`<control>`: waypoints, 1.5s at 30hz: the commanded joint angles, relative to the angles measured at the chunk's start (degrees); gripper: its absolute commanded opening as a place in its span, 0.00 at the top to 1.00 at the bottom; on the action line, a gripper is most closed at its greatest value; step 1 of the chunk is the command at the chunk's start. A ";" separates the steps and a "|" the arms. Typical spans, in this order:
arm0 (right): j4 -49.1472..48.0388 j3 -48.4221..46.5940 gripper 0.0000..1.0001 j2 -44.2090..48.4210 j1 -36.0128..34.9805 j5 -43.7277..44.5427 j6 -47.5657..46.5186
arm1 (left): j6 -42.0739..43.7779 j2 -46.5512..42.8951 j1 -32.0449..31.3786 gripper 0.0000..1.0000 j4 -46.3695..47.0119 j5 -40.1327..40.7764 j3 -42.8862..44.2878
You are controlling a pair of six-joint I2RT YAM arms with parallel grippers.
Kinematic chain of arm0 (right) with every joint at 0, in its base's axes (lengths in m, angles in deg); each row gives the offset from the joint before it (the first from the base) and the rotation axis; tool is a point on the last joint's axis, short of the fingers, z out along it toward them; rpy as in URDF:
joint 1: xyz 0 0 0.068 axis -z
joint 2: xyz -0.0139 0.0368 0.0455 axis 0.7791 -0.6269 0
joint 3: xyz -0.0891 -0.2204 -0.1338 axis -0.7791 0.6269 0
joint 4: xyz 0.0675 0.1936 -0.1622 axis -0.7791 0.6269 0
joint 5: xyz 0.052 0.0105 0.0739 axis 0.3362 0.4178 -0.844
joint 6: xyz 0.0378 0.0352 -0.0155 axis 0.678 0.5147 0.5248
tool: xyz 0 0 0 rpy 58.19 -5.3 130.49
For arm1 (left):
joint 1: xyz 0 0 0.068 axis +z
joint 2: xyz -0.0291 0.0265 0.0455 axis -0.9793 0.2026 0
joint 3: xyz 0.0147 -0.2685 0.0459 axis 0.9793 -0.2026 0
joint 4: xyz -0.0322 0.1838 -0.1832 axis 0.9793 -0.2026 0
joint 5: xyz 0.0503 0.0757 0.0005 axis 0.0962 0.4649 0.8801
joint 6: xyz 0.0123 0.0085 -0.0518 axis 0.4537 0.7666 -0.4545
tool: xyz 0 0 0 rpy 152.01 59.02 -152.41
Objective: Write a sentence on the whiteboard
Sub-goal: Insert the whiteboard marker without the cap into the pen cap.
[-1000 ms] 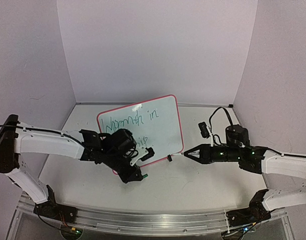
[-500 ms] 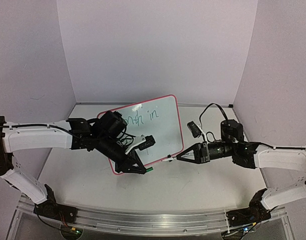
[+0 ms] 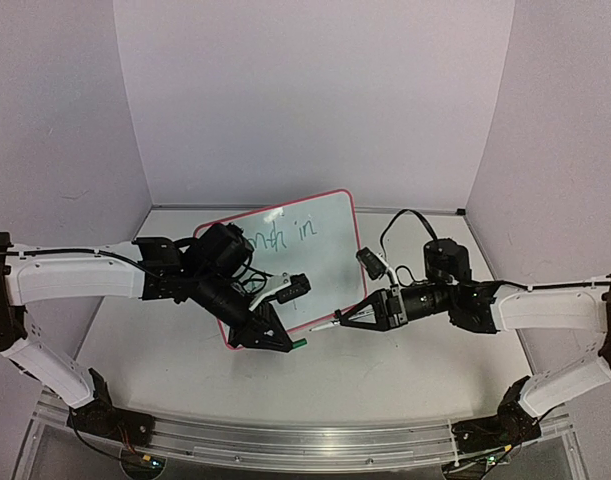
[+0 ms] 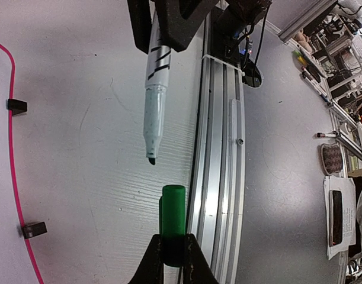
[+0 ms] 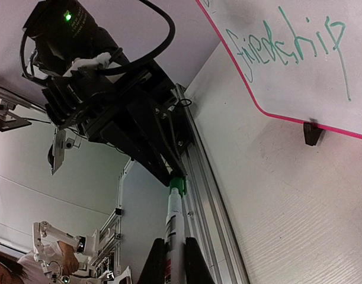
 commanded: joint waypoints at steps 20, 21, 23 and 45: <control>-2.87 -2.05 1.00 -3.12 -2.23 -2.43 0.01 | -0.59 -0.60 0.10 1.00 2.41 0.65 -0.85; -2.89 -2.16 1.00 -3.27 -2.28 -2.48 -0.04 | -0.66 -0.60 0.06 1.00 2.44 0.66 -0.91; -2.88 -2.36 1.00 -3.57 -2.42 -2.55 -0.09 | -0.59 -0.51 0.10 1.00 2.36 0.80 -0.80; -6.06 -6.28 1.00 -9.67 -6.33 -2.11 0.41 | -3.99 -2.10 0.10 1.00 5.49 1.13 -1.34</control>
